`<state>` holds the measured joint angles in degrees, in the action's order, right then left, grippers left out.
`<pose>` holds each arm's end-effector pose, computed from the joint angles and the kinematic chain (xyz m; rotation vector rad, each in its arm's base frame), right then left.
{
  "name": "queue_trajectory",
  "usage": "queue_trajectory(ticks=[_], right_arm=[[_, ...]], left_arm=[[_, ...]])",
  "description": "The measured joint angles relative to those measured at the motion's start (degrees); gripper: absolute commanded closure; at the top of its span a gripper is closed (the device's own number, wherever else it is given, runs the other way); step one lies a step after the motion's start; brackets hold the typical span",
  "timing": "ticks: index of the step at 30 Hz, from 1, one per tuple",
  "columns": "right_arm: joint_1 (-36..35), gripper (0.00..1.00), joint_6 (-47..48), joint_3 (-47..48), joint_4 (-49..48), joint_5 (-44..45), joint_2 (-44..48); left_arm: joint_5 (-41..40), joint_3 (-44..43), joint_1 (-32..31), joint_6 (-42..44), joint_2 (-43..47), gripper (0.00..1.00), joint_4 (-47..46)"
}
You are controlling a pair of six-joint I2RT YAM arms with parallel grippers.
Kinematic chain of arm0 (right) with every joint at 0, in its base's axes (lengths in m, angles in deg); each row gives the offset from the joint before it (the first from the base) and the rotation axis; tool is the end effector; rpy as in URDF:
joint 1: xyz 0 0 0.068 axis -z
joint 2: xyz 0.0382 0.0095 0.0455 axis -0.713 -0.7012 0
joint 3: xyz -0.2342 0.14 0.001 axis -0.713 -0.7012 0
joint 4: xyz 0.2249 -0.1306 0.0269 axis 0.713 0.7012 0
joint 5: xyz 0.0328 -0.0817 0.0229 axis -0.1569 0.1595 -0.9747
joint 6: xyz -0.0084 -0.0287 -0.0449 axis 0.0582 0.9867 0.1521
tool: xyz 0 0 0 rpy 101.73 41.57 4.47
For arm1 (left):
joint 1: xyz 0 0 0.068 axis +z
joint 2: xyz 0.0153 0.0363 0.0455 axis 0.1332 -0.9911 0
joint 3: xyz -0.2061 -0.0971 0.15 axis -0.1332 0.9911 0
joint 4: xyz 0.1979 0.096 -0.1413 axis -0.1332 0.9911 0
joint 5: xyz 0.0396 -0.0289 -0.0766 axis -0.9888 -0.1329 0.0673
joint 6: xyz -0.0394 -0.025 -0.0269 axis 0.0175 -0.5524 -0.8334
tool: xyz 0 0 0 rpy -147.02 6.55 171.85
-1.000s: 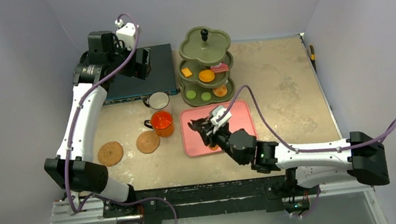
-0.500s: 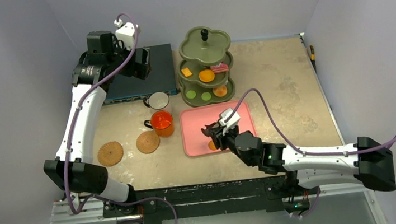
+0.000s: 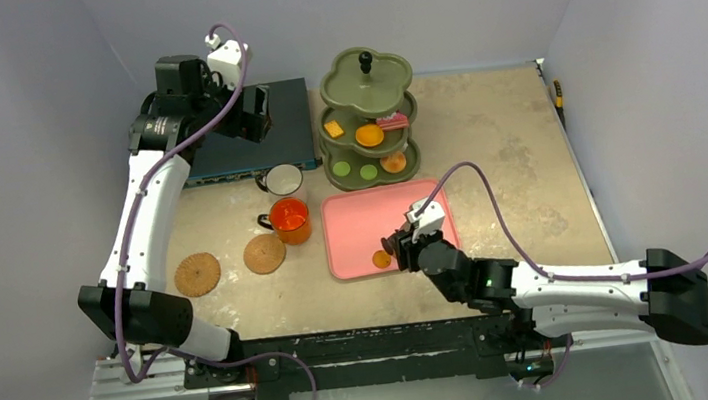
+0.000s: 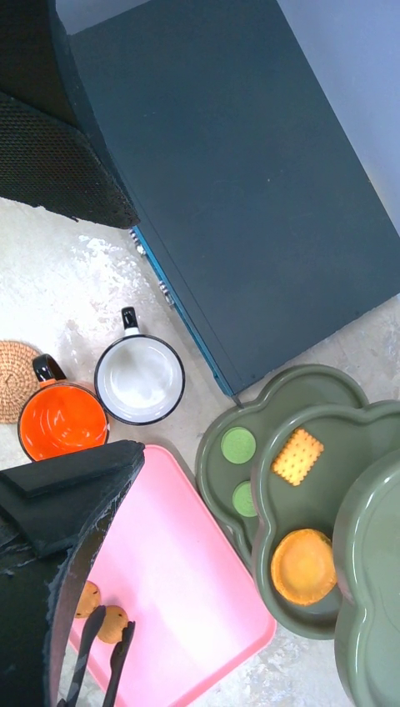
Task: Serve the afternoon tea
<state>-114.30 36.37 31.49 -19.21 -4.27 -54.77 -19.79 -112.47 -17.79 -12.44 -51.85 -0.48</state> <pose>0.0968 0.1827 0.2260 -0.2419 1.7903 0.4238 0.3143 -0.0646 0.4309 0.4451 2.0917 -0.2910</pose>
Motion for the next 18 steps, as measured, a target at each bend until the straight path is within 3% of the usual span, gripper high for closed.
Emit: queue_trajectory(ticks=[18], right_arm=[[0.0,0.43,-8.9,0.1,6.7,5.1,-0.7]], left_arm=[[0.7,0.0,0.0,0.0,0.0,0.01,0.0]])
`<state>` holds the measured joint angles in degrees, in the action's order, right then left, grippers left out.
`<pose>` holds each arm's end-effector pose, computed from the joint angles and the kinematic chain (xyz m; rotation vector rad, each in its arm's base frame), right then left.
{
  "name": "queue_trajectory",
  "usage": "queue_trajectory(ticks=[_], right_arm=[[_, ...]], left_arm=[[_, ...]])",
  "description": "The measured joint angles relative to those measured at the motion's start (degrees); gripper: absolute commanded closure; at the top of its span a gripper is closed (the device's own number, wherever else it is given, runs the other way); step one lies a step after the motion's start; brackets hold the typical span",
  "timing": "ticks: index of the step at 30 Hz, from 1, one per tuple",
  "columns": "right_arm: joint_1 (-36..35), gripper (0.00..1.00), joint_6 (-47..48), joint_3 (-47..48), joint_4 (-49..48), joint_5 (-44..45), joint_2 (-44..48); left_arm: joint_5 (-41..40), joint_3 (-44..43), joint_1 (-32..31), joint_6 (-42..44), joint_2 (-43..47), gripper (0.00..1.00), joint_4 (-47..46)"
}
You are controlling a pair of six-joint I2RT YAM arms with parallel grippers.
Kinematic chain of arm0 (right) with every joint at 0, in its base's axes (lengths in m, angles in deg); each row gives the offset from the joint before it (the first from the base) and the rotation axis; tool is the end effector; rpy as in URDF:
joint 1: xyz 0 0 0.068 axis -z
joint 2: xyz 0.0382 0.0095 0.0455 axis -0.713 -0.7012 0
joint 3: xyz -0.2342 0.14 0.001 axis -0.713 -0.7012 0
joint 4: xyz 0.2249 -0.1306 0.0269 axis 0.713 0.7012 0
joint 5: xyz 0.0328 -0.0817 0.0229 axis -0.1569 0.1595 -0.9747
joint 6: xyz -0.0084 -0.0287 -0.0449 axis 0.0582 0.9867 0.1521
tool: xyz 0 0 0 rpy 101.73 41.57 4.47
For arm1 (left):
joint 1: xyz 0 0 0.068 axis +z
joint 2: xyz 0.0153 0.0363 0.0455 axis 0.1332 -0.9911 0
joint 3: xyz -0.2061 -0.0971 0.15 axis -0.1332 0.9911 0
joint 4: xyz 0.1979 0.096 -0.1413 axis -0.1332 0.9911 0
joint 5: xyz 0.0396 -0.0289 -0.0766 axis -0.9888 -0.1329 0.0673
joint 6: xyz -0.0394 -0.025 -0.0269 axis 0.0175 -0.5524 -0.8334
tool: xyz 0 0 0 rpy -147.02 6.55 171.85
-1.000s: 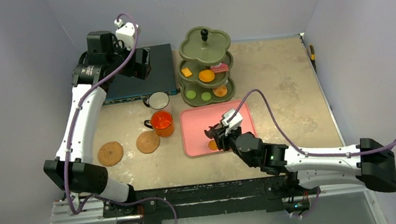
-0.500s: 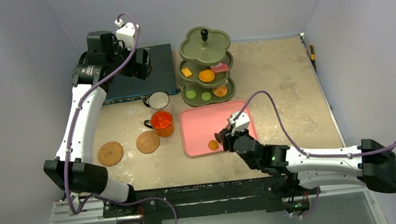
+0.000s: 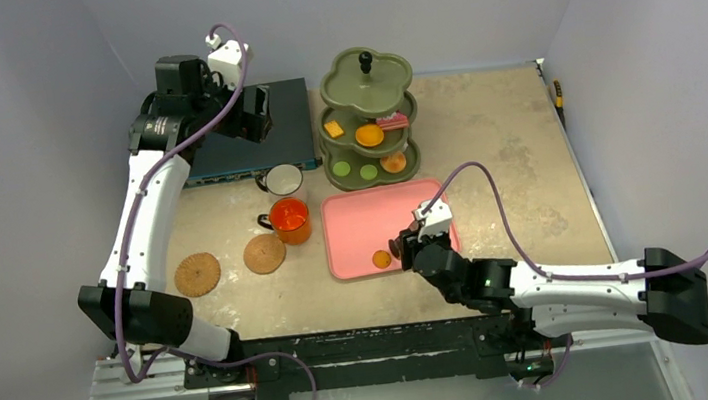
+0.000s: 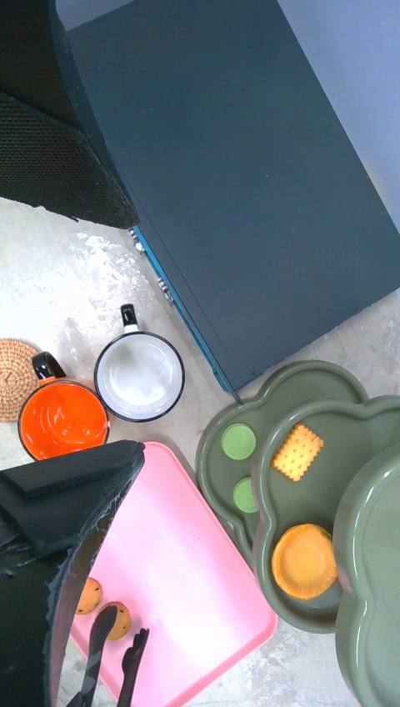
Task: Serve the afternoon tea
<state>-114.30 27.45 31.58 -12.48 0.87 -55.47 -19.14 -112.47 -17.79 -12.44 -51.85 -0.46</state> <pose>0.0972 0.1775 0.2143 -0.1107 1.8619 0.3579 0.3141 -0.0650 0.4310 0.4515 2.0901 -0.3032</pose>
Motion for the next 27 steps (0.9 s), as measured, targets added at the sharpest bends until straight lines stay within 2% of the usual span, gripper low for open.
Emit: queue_trajectory(ticks=[27], right_arm=[[-0.6,0.42,-0.8,0.5,2.8,-1.3,2.8]], left_arm=[[0.1,-0.2,0.0,0.0,0.0,0.01,0.1]])
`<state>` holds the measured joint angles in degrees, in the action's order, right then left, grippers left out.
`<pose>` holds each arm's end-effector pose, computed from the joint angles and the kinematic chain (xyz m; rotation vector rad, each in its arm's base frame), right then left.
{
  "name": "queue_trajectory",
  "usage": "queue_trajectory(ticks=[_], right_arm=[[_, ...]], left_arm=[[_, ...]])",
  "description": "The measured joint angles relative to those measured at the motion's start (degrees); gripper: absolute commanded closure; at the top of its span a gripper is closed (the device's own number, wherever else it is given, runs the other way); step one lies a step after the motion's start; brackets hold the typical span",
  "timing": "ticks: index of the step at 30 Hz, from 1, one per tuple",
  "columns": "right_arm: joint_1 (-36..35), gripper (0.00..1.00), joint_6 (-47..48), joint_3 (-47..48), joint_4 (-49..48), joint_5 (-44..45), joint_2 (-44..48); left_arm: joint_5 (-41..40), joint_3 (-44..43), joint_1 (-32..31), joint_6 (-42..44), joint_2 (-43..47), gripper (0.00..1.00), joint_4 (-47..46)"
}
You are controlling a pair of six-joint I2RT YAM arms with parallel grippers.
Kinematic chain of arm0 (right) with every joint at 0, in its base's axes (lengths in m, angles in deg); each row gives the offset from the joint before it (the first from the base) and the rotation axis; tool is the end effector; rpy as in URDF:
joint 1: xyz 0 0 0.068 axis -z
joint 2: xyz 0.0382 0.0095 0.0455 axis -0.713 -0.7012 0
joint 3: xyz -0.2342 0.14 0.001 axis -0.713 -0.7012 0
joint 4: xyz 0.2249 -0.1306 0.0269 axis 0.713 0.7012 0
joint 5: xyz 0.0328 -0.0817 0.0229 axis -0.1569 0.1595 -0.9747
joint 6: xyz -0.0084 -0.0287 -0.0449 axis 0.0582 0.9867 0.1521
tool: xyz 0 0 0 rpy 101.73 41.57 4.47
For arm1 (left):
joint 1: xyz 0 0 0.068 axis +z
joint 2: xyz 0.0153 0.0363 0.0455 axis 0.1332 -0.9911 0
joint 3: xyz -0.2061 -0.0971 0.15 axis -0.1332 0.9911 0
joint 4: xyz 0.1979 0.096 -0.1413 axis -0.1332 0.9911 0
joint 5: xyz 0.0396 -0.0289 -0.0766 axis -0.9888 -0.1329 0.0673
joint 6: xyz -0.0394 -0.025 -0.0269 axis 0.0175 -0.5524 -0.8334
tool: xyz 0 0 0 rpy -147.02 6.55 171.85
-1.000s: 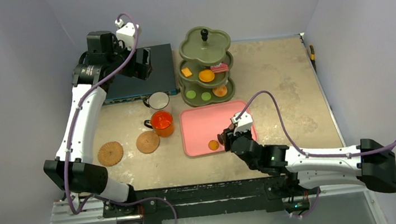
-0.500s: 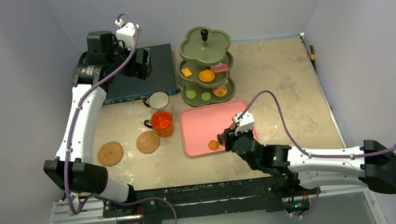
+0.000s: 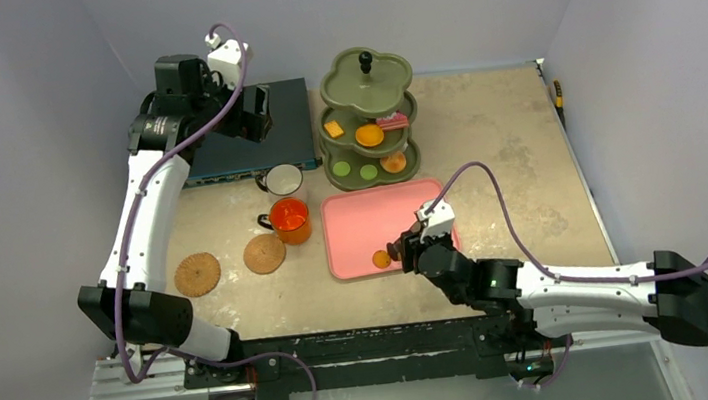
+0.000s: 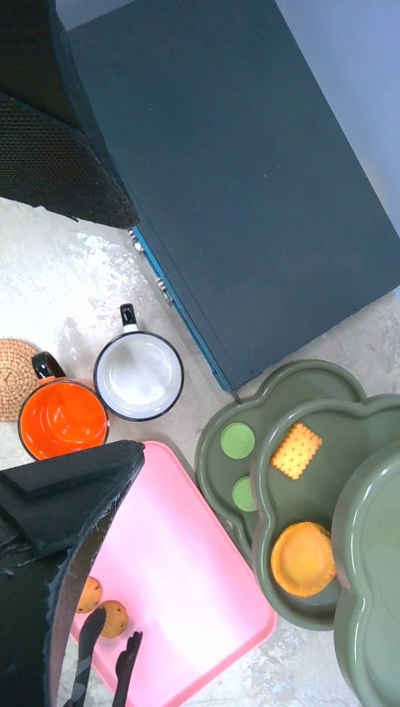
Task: Serve the afternoon tea
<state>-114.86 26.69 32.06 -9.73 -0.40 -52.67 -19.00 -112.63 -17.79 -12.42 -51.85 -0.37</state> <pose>0.0930 0.1734 0.2212 -0.1176 1.8662 0.3993 0.3138 -0.0650 0.4317 0.4532 2.0884 -0.3055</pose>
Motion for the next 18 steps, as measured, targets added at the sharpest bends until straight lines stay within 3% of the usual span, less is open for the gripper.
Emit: queue_trajectory(ticks=[18], right_arm=[[-0.5,0.43,-1.7,1.2,1.6,0.2,-3.2]], left_arm=[[0.0,-0.9,0.0,0.0,0.0,0.01,0.7]])
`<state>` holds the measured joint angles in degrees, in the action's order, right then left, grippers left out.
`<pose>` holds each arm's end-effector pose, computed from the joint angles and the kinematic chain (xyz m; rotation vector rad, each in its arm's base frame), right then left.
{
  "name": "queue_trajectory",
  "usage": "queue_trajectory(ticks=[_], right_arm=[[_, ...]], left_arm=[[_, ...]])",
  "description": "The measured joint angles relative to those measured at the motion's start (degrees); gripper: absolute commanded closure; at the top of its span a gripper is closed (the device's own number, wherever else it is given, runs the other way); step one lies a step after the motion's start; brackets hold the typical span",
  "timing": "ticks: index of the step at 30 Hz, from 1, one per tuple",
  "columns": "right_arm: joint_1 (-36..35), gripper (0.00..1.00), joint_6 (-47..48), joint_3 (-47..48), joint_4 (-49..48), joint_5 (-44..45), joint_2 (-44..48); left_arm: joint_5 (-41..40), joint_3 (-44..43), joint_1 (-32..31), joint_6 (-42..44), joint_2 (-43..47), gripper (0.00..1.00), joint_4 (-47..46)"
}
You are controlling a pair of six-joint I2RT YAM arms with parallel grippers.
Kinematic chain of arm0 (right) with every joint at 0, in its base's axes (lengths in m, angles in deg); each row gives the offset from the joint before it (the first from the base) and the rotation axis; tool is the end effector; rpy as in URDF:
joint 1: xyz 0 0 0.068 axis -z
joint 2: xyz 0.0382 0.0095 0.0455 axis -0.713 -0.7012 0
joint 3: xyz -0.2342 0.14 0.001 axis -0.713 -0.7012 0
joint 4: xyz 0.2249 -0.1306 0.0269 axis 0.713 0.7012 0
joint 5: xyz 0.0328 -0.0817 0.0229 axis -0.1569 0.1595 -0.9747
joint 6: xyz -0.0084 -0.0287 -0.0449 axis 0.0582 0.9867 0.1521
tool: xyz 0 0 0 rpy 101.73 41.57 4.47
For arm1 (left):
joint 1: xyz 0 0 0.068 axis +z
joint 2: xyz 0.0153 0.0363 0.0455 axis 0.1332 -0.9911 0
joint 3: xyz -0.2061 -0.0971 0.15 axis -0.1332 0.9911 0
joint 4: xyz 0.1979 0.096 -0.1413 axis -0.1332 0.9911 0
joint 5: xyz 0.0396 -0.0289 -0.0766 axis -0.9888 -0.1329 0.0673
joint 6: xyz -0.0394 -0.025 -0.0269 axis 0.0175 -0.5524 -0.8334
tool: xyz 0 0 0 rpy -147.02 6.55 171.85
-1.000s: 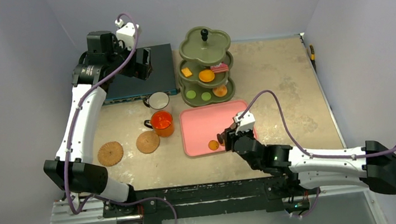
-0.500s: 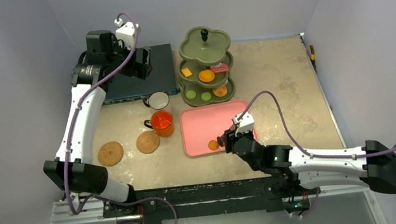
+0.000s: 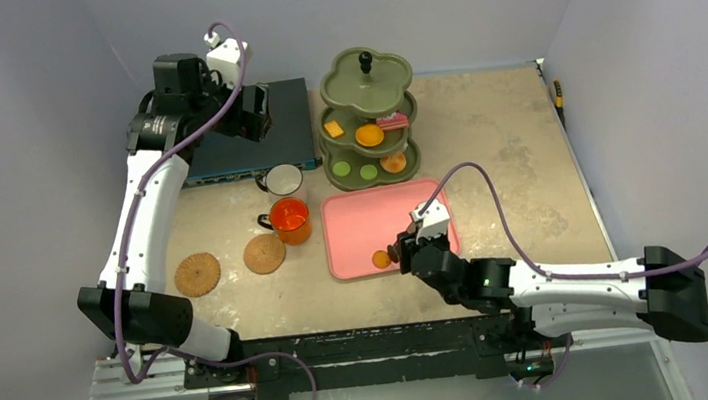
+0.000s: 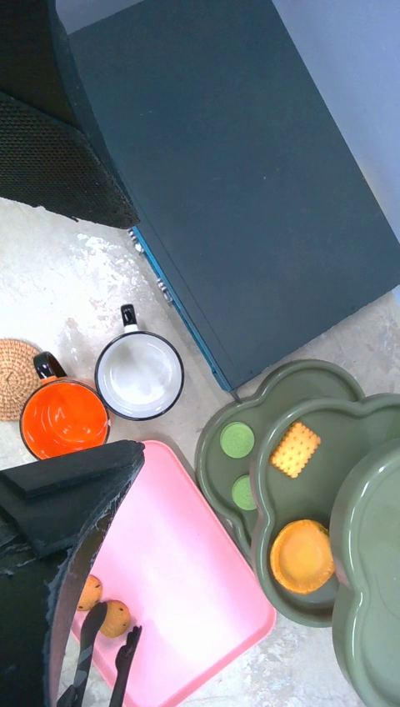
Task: Serve the afternoon tea
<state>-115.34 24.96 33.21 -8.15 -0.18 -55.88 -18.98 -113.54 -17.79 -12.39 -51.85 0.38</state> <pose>0.0940 0.1805 0.2154 -0.1307 1.9032 0.3695 0.3122 -0.0647 0.4355 0.4538 2.0853 -0.3052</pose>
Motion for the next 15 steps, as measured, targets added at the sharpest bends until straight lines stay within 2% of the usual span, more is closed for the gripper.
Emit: queue_trajectory(ticks=[12,15], right_arm=[[-2.0,0.44,-0.7,0.4,-0.7,0.5,-1.7],[-2.5,0.5,-1.6,0.7,-0.7,1.2,-2.7]], left_arm=[[0.0,-0.3,0.0,0.0,0.0,0.01,0.1],[0.0,-0.3,0.0,0.0,0.0,0.01,0.1]])
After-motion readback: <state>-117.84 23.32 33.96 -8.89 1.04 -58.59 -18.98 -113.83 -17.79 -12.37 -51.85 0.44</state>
